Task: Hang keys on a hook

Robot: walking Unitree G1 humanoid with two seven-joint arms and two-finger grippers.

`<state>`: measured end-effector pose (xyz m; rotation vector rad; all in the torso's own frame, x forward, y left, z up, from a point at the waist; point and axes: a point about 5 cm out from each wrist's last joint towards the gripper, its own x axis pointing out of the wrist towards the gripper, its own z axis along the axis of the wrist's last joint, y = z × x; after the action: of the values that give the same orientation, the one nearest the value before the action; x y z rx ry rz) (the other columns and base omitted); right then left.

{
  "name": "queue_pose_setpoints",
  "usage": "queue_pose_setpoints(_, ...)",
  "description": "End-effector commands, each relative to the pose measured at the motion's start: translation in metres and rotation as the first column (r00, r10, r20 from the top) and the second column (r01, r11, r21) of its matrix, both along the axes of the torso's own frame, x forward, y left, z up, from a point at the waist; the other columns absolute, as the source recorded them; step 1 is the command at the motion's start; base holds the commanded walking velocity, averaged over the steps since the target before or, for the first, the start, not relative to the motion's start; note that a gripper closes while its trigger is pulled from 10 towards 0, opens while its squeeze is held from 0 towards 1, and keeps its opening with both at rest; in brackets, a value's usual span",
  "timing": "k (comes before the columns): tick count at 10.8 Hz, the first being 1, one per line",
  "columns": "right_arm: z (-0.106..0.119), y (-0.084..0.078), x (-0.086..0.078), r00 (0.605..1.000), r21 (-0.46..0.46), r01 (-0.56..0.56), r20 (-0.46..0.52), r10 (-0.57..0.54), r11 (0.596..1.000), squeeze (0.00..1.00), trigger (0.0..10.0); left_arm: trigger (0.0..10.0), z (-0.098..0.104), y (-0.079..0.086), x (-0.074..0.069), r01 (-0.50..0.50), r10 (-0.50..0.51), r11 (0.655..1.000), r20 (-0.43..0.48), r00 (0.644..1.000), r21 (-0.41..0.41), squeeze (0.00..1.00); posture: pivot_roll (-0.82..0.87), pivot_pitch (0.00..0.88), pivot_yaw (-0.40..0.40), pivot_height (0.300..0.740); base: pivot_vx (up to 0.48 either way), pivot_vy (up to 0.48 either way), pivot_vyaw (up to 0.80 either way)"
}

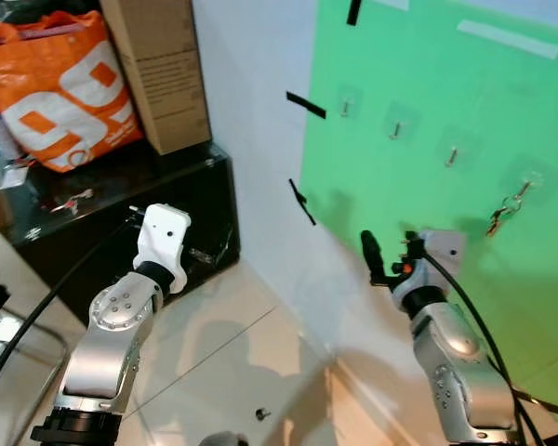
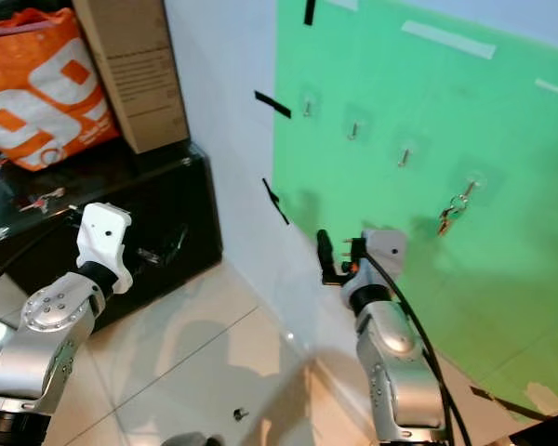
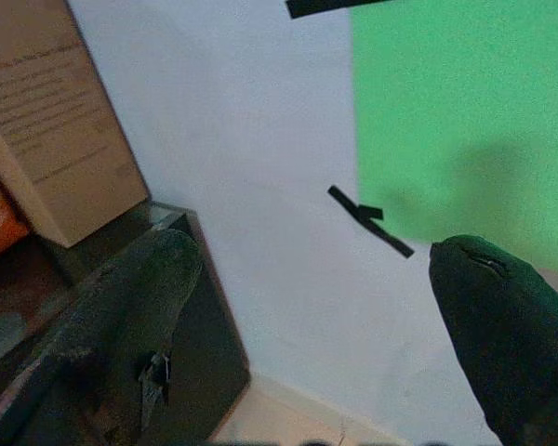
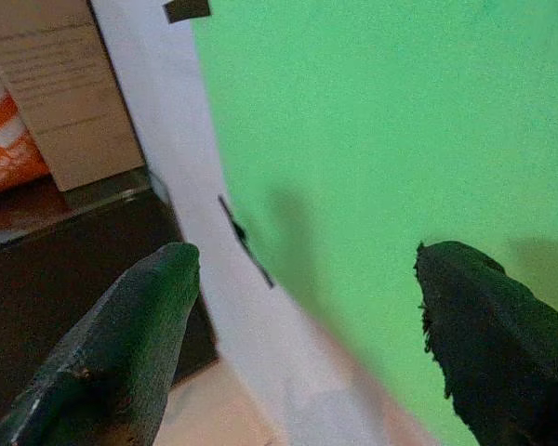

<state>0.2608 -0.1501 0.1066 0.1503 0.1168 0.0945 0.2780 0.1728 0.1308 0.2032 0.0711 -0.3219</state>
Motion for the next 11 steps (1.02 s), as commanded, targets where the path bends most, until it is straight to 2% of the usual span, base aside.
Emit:
queue_pose_setpoints(1, -0.0017, 0.004, -0.0004, 1.0, -0.013, -0.016, 0.0, 0.016, 1.0, 1.0, 10.0, 10.0, 0.0019, 0.0006, 0.0001, 0.008, -0.008, 1.0, 0.01, 1.0, 0.005, 0.0, 0.0, 0.0, 0.005, 0.74, 0.386, 0.0, 0.0)
queue_pose_setpoints(5, -0.0034, 0.0062, -0.0009, 0.999, -0.009, -0.034, -0.01, 0.034, 0.999, 1.0, 10.0, 10.0, 0.0016, 0.0005, -0.0005, 0.014, -0.014, 1.0, 0.007, 1.0, 0.005, 0.0, 0.01, 0.0, 0.001, 0.74, 0.39, 0.0, 0.0)
queue_pose_setpoints(7, -0.0022, 0.01, -0.0004, 0.997, -0.014, -0.081, -0.004, 0.081, 0.997, 1.0, 10.0, 10.0, 0.0017, 0.0001, -0.0005, 0.016, -0.016, 1.0, 0.005, 1.0, 0.004, 0.0, 0.01, 0.0, 0.001, 0.74, 0.394, 0.0, 0.8)
queue_pose_setpoints(11, -0.0016, 0.0117, 0.0009, 0.996, -0.021, -0.093, -0.002, 0.093, 0.995, 1.0, 10.0, 10.0, 0.0021, 0.0006, 0.0, 0.014, -0.014, 1.0, 0.007, 1.0, 0.005, 0.0, 0.01, 0.0, -0.01, 0.74, 0.392, 0.0, 0.8)
